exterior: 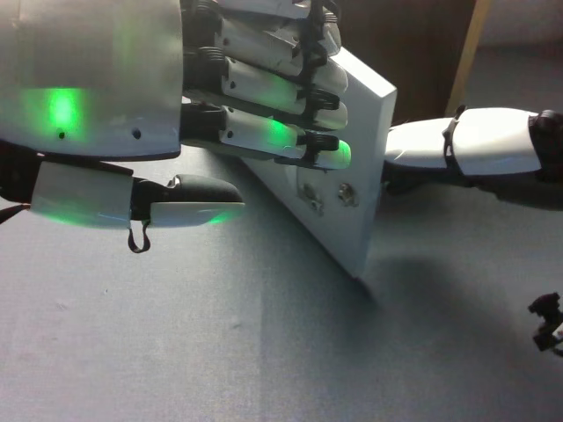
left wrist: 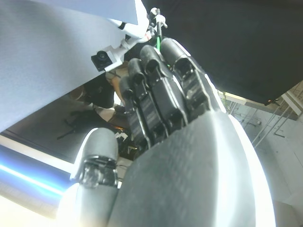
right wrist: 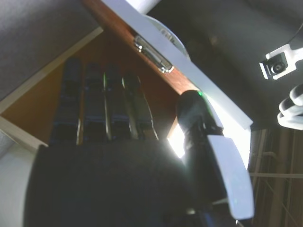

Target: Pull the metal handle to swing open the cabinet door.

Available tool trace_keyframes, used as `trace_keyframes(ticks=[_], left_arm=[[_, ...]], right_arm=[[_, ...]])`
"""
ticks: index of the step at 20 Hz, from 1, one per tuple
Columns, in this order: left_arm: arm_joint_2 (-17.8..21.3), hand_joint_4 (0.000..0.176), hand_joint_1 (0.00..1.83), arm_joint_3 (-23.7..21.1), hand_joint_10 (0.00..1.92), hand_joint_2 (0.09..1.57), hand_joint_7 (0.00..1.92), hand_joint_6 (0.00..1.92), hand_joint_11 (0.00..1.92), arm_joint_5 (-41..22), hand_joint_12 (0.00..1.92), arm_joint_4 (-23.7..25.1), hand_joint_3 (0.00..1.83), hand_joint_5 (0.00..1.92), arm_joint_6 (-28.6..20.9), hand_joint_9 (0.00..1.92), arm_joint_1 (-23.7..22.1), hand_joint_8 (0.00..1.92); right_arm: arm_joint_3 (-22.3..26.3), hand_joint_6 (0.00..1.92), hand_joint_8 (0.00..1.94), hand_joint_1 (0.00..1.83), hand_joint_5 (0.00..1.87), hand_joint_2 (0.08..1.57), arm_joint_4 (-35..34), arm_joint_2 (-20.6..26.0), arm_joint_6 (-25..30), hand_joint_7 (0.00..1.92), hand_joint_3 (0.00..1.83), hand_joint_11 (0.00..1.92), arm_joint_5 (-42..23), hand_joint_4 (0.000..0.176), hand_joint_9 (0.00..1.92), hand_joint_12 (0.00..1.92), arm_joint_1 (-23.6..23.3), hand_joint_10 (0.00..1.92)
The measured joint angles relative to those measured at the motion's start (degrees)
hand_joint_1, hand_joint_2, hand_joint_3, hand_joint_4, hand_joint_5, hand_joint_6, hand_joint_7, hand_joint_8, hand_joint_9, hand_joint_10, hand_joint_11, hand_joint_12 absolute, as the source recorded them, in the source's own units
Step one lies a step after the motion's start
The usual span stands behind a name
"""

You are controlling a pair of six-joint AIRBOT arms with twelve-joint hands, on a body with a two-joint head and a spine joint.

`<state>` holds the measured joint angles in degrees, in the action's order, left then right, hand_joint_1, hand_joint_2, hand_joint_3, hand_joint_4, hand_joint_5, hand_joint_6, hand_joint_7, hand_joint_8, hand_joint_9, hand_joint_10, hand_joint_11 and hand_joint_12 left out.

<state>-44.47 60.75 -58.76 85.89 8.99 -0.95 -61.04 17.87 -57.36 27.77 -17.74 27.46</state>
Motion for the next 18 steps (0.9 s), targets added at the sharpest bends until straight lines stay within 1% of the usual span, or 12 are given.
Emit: trace_keyframes(ticks=[8, 13, 18], left_arm=[[0.0, 0.0, 0.0, 0.0, 0.0, 1.57, 0.57, 0.0, 0.14, -0.04, 0.81, -0.02, 0.18, 0.54, 0.0, 0.53, 0.0, 0.0], [0.0, 0.0, 0.0, 0.0, 0.0, 1.57, 0.57, 0.0, 0.14, -0.02, 0.81, 0.02, 0.17, 0.54, 0.02, 0.53, 0.0, 0.0], [0.0, 0.0, 0.0, 0.0, 0.0, 1.57, 0.57, 0.0, 0.14, -0.02, 0.82, 0.0, 0.18, 0.54, 0.0, 0.53, 0.0, 0.0]], right_arm=[[1.03, 0.0, 0.0, 0.0, 0.22, 1.57, 0.2, -1.95, 0.0, 0.23, 0.11, 0.0, -0.13, 0.0, 0.21, 0.74, 0.0, 0.0], [1.38, 0.0, 0.0, 0.0, 0.22, 1.57, 0.2, -3.19, 0.0, 0.23, 0.1, 0.0, -1.66, 0.0, 0.2, 0.71, 0.0, 0.0], [1.97, 0.0, 0.0, 0.0, 0.22, 1.57, 0.39, -4.39, -0.02, 0.23, 0.11, 0.0, -2.29, 0.0, 0.2, 0.72, 0.0, 0.0]])
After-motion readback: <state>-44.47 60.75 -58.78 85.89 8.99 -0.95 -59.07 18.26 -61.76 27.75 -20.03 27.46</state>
